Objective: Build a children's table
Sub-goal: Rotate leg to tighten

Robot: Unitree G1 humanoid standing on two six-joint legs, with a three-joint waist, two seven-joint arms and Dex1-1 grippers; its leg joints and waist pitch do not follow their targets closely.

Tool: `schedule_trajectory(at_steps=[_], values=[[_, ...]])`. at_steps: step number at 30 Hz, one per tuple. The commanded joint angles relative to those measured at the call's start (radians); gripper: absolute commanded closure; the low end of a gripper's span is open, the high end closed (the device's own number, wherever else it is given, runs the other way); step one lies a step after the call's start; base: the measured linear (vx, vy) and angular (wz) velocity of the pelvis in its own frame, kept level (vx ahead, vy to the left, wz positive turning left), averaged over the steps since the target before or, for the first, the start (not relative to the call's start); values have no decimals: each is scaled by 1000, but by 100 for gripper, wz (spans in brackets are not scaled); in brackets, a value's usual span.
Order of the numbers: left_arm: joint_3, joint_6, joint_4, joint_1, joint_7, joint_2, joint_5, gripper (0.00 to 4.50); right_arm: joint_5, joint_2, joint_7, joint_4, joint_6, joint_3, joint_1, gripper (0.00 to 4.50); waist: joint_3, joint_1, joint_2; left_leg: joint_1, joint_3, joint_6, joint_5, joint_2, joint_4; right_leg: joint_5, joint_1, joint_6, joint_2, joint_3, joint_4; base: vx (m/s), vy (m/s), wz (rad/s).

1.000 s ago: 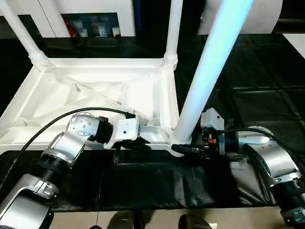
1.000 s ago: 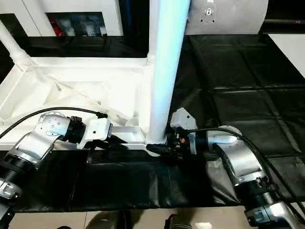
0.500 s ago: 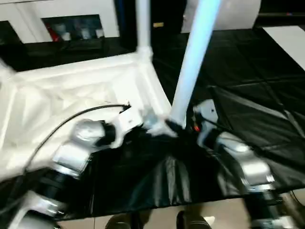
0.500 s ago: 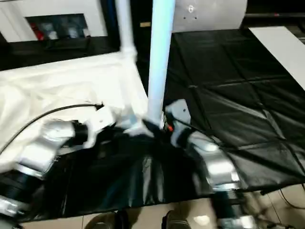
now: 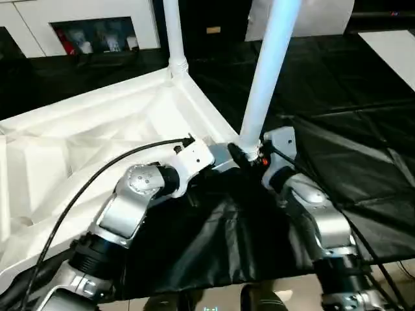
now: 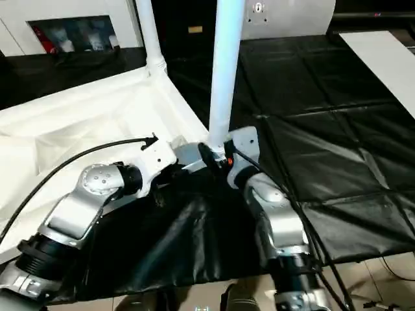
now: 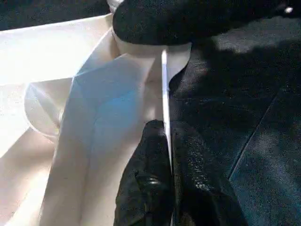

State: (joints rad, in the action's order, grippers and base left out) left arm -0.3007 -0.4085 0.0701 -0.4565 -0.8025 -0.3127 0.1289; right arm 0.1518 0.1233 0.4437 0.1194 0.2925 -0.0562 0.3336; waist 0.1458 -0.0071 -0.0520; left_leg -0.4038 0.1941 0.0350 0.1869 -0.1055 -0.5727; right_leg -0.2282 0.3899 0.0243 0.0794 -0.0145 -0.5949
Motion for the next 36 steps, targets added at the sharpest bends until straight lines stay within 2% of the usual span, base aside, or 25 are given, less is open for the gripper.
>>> schedule_trajectory(at_steps=[1,3,4,7,8,10,12,15,19,21,22,23,24,26,28,30,36], values=[[-25,67,29,12,-76,-55,-18,450,43,77,168,-37,-27,-38,-32,20,-60,7,6,29,-59,121,73,-124,68,135,-40,259,92,43,45,0,0,0],[-28,93,38,10,-110,-77,-28,450,51,119,220,-35,-30,-32,-32,4,-61,10,11,26,-58,152,37,-122,62,196,-43,264,92,41,38,0,0,0],[-31,120,45,9,-136,-92,-34,450,53,143,250,-32,-28,-33,-30,4,-63,9,9,26,-57,167,18,-123,60,215,-42,270,91,39,35,0,0,0],[-40,180,78,-2,-200,-135,-40,450,67,213,365,-32,-38,-41,-25,4,-63,13,12,26,-56,191,3,-123,55,216,-40,282,90,37,33,0,0,0],[-44,232,106,-10,-259,-155,-57,450,71,256,435,-22,-53,-49,-15,4,-62,14,15,27,-55,193,11,-124,55,193,-39,286,90,36,35,0,0,0],[-47,260,117,-17,-292,-167,-68,450,70,281,472,-13,-69,-57,-5,4,-64,18,11,30,-54,190,9,-128,55,177,-37,289,89,36,32,0,0,0],[-53,289,133,-26,-322,-178,-81,450,77,305,508,1,-87,-65,7,4,-63,19,12,31,-53,188,16,-129,55,167,-34,295,87,35,31,0,0,0],[-83,370,188,-61,-407,-213,-86,450,91,345,625,47,-129,-79,57,4,-63,25,11,32,-51,171,52,-131,55,118,-30,306,89,36,32,0,0,0],[-96,402,221,-84,-435,-215,-80,450,86,357,684,78,-148,-97,82,4,-63,38,13,36,-47,145,83,-132,57,79,-27,314,90,39,33,0,0,0],[-100,423,241,-96,-452,-214,-79,450,82,363,721,98,-160,-112,98,30,-64,41,13,36,-46,142,81,-129,56,86,-27,318,88,37,31,0,0,0],[-105,445,260,-106,-464,-214,-77,450,82,366,746,119,-170,-125,115,30,-65,43,17,34,-46,143,73,-131,55,94,-29,317,90,37,30,0,0,0],[-105,445,260,-106,-464,-214,-77,450,82,366,746,119,-170,-125,115,30,-65,43,16,32,-47,146,70,-129,54,96,-30,318,90,37,29,0,0,0],[-107,451,264,-109,-466,-214,-75,450,82,367,752,124,-172,-129,120,61,-67,43,15,32,-47,147,67,-131,54,101,-29,317,92,37,28,0,0,0],[-109,462,277,-114,-472,-213,-76,450,78,363,762,143,-181,-132,133,73,-69,44,20,32,-46,155,53,-131,52,122,-29,318,91,37,26,0,0,0],[-109,471,283,-114,-477,-212,-78,450,74,355,771,164,-189,-133,147,91,-69,44,18,29,-46,162,46,-129,50,120,-28,322,91,36,25,0,0,0],[-109,474,286,-115,-478,-212,-79,450,74,354,772,167,-191,-133,150,104,-68,46,18,30,-45,160,55,-132,51,106,-27,320,91,36,26,0,0,0],[-109,493,308,-119,-486,-213,-80,450,76,353,788,185,-207,-137,157,163,-70,47,20,28,-45,174,29,-130,48,130,-27,320,91,35,22,0,0,0]])
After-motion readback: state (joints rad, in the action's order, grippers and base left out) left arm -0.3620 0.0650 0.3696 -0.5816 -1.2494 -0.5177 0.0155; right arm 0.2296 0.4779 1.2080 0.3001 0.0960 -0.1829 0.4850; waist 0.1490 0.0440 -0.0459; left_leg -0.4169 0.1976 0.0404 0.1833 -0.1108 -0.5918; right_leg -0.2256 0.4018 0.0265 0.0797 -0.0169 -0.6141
